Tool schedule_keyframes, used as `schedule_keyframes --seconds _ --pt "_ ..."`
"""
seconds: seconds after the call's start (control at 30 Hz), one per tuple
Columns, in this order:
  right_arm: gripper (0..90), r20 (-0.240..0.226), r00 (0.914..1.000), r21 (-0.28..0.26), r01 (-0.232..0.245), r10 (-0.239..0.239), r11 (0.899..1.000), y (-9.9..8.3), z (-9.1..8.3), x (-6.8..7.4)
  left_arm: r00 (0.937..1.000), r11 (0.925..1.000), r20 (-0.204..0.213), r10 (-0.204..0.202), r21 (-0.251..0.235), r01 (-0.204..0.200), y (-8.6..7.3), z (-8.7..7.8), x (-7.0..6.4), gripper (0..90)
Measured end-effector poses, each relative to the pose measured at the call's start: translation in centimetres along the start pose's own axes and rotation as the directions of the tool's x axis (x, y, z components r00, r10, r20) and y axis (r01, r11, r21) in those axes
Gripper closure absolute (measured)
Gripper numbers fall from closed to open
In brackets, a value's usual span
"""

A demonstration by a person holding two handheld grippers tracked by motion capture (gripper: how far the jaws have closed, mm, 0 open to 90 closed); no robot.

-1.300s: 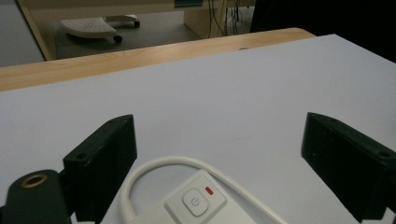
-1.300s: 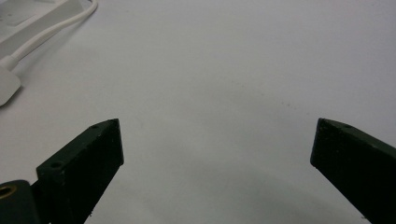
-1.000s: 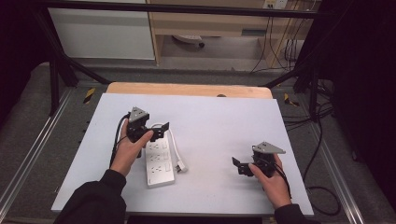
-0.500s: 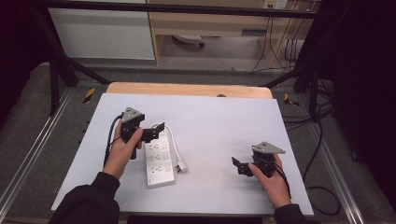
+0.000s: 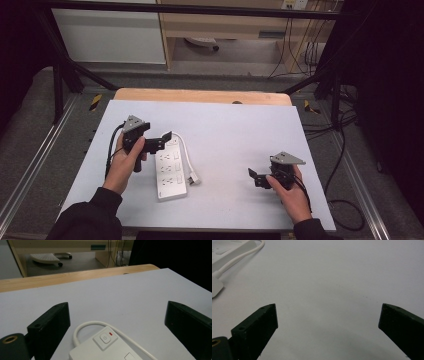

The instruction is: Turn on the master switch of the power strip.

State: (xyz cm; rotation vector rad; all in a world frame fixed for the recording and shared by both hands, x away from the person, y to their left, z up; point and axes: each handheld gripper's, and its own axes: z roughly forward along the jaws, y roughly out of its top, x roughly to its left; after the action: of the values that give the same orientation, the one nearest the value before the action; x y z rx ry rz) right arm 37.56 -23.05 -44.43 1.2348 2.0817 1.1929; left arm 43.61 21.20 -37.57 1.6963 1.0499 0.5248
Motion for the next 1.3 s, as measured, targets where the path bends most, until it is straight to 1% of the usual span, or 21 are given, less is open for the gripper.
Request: schedule_keyframes --seconds 0.2,0.7,0.93,1.23,1.3 --pt "2.9 0.001 1.0 0.0 -0.002 0.002 1.0 0.0 0.0 0.0 1.0 0.9999 0.001 -0.009 -0.009 0.009 0.1 -0.5 0.1 6.1" --pt "2.9 -0.001 1.0 0.0 -0.008 0.008 1.0 0.0 -0.1 -0.1 0.9999 0.9999 0.011 -0.001 -0.016 0.001 0.3 -1.8 0.1 6.1" --pt "3.1 0.001 1.0 0.0 -0.006 0.006 1.0 0.0 -0.1 -0.1 0.9999 0.9997 0.013 0.004 -0.024 -0.004 0.4 -2.8 0.2 6.1" --pt "3.9 -0.002 1.0 -0.001 -0.009 0.009 1.0 0.0 -0.1 -0.1 1.0 0.9994 0.007 0.001 -0.035 -0.001 0.4 -4.3 0.6 6.1" --pt "5.5 -0.005 1.0 -0.002 -0.008 0.008 1.0 0.0 -0.1 -0.2 1.0 0.9994 0.006 0.003 -0.036 -0.002 0.4 -4.5 0.7 6.1"
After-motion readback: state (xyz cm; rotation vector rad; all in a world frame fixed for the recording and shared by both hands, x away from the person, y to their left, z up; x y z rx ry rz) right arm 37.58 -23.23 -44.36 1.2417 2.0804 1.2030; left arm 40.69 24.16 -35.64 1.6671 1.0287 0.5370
